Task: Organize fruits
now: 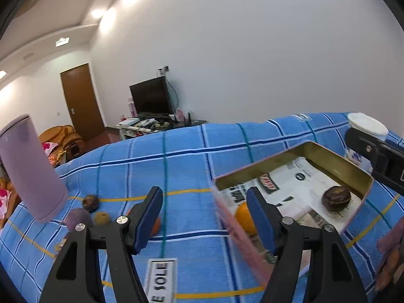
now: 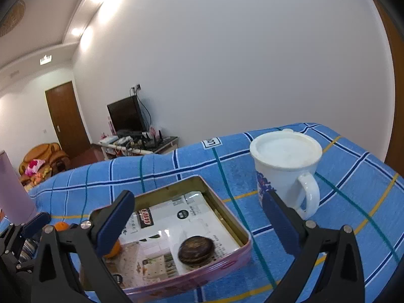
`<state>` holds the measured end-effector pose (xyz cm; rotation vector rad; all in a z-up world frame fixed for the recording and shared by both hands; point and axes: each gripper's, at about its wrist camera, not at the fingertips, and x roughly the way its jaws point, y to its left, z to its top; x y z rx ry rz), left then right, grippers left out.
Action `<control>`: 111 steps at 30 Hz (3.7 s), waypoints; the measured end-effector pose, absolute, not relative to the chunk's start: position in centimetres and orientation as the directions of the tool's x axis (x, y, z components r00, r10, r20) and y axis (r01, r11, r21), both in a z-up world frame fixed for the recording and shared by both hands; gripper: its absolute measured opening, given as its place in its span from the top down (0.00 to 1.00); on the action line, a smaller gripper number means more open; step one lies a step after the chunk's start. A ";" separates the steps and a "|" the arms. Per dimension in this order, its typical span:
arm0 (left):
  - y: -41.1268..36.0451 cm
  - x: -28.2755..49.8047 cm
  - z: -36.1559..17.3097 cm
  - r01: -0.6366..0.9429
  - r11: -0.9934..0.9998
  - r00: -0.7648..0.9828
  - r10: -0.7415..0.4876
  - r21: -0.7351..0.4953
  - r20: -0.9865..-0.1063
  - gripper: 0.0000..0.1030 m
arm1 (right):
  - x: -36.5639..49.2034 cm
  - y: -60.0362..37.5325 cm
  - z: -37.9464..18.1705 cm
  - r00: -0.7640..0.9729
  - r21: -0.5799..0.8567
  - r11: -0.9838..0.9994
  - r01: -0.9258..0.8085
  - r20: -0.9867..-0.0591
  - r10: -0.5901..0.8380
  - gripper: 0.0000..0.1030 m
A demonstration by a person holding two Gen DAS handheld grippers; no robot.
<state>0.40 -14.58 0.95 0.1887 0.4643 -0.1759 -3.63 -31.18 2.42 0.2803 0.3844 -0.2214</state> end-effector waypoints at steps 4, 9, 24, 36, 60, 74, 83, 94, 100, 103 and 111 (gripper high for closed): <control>-13.0 0.3 0.8 0.176 0.974 0.889 -0.096 0.141 -0.448 0.32 | -3.8 -30.0 2.3 0.912 0.214 0.943 0.256 -0.375 -0.162 0.00; -10.9 0.4 0.4 0.146 0.979 0.891 -0.069 0.140 -0.449 0.32 | -4.1 -28.3 2.2 0.910 0.153 0.952 0.265 -0.366 -0.194 0.00; -6.1 0.2 0.2 0.116 0.986 0.886 -0.047 0.121 -0.461 0.32 | -4.7 -24.9 2.4 0.911 0.080 0.956 0.281 -0.336 -0.240 0.00; -1.7 0.5 0.0 0.074 0.989 0.890 -0.009 0.125 -0.456 0.32 | -3.3 -18.9 2.1 0.891 0.051 0.965 0.259 -0.398 -0.218 0.00; 6.2 2.2 -0.7 0.033 0.997 0.851 0.007 0.067 -0.525 0.32 | -0.2 -9.5 2.2 0.886 -0.006 0.973 0.233 -0.412 -0.214 0.00; 6.5 1.5 -0.4 0.008 0.996 0.878 0.036 0.089 -0.477 0.32 | -0.4 -8.2 2.5 0.902 0.016 0.975 0.223 -0.381 -0.200 0.00; 6.2 0.3 0.2 -0.010 0.994 0.907 0.056 0.111 -0.416 0.25 | -1.2 -7.8 2.8 0.921 0.013 0.976 0.216 -0.334 -0.199 0.00; 7.0 0.3 0.1 -0.022 0.997 0.897 0.050 0.069 -0.439 0.16 | -1.5 -7.6 2.9 0.927 0.009 0.979 0.205 -0.324 -0.191 0.00; 7.0 0.2 0.0 -0.012 0.998 0.897 0.037 0.060 -0.440 0.16 | -1.6 -7.3 2.9 0.928 0.003 0.980 0.197 -0.323 -0.185 0.00; 7.1 0.0 0.1 -0.012 0.998 0.900 0.035 0.055 -0.435 0.16 | -1.6 -7.2 2.9 0.929 0.000 0.980 0.198 -0.319 -0.188 0.00; 7.0 -0.7 0.3 -0.009 0.998 0.910 0.034 0.061 -0.414 0.16 | -1.8 -7.0 3.0 0.930 0.000 0.981 0.195 -0.318 -0.185 0.00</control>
